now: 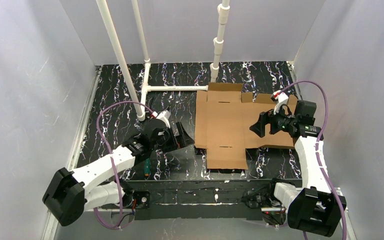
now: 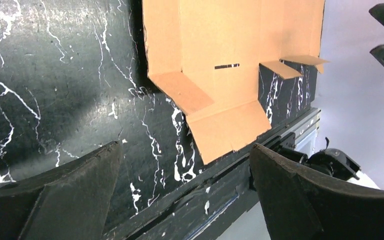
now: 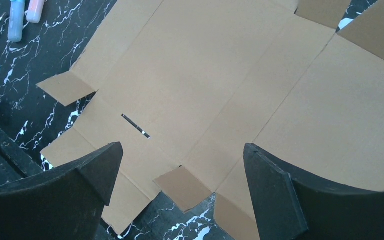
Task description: Fold the paper box
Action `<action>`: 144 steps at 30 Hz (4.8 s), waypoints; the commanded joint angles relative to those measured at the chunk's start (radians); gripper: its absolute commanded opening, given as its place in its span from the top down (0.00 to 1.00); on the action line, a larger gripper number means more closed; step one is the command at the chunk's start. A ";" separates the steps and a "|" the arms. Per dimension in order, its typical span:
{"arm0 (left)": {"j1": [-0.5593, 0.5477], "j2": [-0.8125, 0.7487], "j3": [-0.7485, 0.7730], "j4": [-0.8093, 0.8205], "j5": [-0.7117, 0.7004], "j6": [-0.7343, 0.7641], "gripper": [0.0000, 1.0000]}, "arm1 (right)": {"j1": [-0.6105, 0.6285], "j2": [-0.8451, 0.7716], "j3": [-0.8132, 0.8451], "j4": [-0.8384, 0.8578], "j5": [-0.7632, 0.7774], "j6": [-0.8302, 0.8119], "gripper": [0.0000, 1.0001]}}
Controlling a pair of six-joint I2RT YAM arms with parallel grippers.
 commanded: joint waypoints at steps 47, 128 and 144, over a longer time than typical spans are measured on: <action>-0.101 0.509 -0.171 0.685 -0.189 -0.731 0.49 | -0.008 -0.030 -0.036 0.086 0.019 -0.072 0.00; -0.253 -0.352 -0.269 -0.041 -0.490 -0.365 1.00 | 0.380 0.211 0.004 -0.337 0.530 -1.071 0.87; -0.255 -0.230 -0.179 0.016 -0.190 -0.291 1.00 | 0.380 0.323 0.197 -0.346 0.593 -1.221 0.95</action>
